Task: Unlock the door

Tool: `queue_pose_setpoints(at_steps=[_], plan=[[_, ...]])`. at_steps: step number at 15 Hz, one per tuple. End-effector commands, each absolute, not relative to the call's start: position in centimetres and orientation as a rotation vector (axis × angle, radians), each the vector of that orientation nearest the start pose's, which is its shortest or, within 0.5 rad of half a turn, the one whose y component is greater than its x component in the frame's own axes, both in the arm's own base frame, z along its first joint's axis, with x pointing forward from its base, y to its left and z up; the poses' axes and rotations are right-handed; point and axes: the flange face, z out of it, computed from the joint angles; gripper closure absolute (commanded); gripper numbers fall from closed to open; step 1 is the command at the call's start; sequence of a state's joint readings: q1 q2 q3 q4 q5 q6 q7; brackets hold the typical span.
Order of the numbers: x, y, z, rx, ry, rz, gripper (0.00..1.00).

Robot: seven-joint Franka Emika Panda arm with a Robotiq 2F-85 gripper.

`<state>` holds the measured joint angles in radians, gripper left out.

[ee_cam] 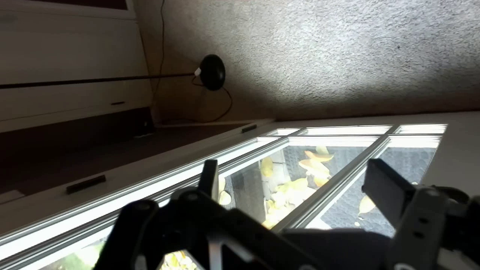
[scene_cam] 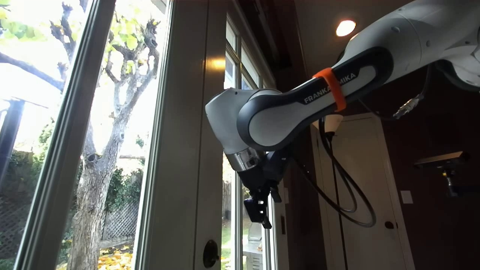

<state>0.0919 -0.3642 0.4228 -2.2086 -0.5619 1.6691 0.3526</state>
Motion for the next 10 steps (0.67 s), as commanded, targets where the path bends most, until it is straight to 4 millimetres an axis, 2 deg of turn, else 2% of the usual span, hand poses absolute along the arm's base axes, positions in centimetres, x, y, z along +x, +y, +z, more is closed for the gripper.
queue_pose_setpoints(at_steps=[1, 3, 5, 10], plan=[[39.5, 18.2, 52.0, 2.394, 0.296, 0.117, 0.0], [39.5, 18.2, 52.0, 2.39, 0.301, 0.117, 0.0], [38.8, 19.6, 51.5, 2.384, 0.376, 0.18, 0.0], [34.9, 21.5, 49.7, 2.319, 0.668, 0.304, 0.0]])
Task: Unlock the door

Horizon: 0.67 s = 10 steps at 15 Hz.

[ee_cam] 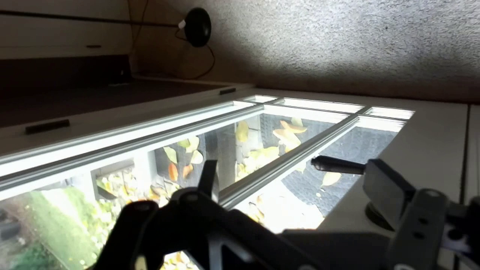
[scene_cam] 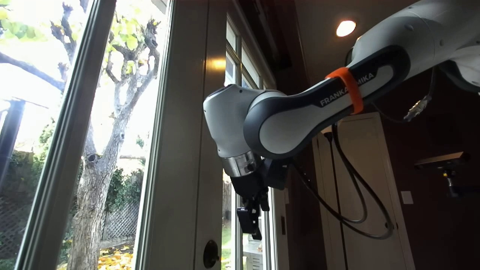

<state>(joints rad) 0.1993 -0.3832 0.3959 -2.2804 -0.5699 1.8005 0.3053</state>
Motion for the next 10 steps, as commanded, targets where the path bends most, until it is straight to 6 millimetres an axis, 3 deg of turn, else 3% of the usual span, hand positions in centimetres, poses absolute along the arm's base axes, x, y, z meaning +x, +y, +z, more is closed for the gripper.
queue_pose_setpoints(at_steps=[1, 7, 10], plan=[[34.3, 21.7, 49.4, 2.295, 0.711, 0.327, 0.0], [31.9, 23.0, 47.5, 2.144, 0.977, 0.506, 0.0], [32.8, 22.5, 45.9, 2.085, 1.066, 0.676, 0.0]])
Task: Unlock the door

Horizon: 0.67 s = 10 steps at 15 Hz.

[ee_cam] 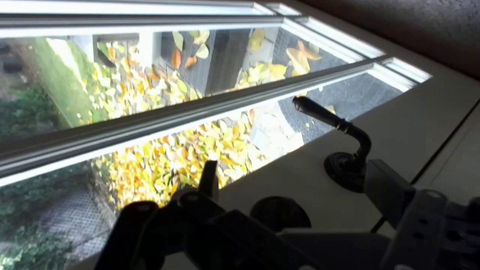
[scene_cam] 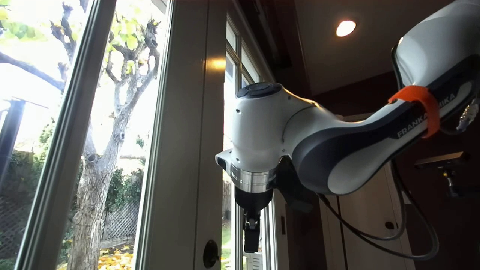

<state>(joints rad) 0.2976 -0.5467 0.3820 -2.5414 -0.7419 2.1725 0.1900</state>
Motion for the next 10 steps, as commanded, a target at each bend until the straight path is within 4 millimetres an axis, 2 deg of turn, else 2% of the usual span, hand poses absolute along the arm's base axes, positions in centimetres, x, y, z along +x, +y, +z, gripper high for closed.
queue_pose_setpoints(at_steps=[1, 2, 5, 7, 10], plan=[[33.6, 22.0, 45.6, 2.123, 1.046, 0.753, 0.0], [33.2, 23.4, 46.4, 2.126, 1.04, 0.649, 0.0], [33.9, 22.0, 45.6, 2.139, 1.049, 0.709, 0.0], [33.9, 22.1, 45.7, 2.139, 1.052, 0.715, 0.0], [34.9, 23.1, 44.1, 2.155, 1.032, 0.741, 0.0]])
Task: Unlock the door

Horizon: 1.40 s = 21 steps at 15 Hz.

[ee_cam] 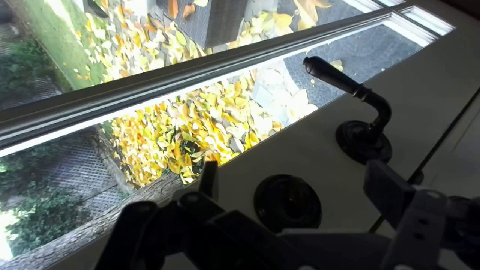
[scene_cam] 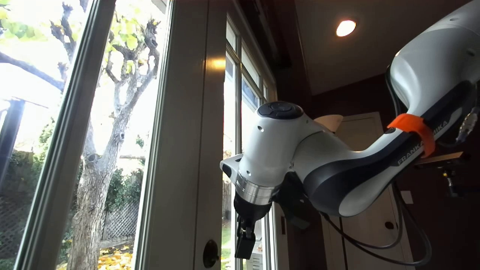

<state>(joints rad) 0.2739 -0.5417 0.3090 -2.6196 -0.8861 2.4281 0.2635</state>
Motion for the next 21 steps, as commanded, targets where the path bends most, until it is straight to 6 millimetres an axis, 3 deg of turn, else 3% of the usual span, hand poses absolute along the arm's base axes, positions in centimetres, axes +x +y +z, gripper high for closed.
queue_pose_setpoints(at_steps=[1, 5, 9, 11, 15, 18, 21], plan=[[35.1, 23.1, 43.6, 2.164, 1.025, 0.751, 0.0], [35.9, 23.0, 42.1, 2.18, 0.942, 0.767, 0.0], [36.5, 23.8, 41.6, 2.159, 0.893, 0.829, 0.32], [36.7, 24.5, 41.9, 2.135, 0.881, 0.88, 0.42], [37.7, 25.1, 41.9, 2.112, 0.886, 0.93, 0.46], [38.4, 25.3, 41.3, 2.126, 0.895, 0.949, 0.41], [38.6, 25.9, 40.5, 2.149, 0.921, 0.941, 0.43]])
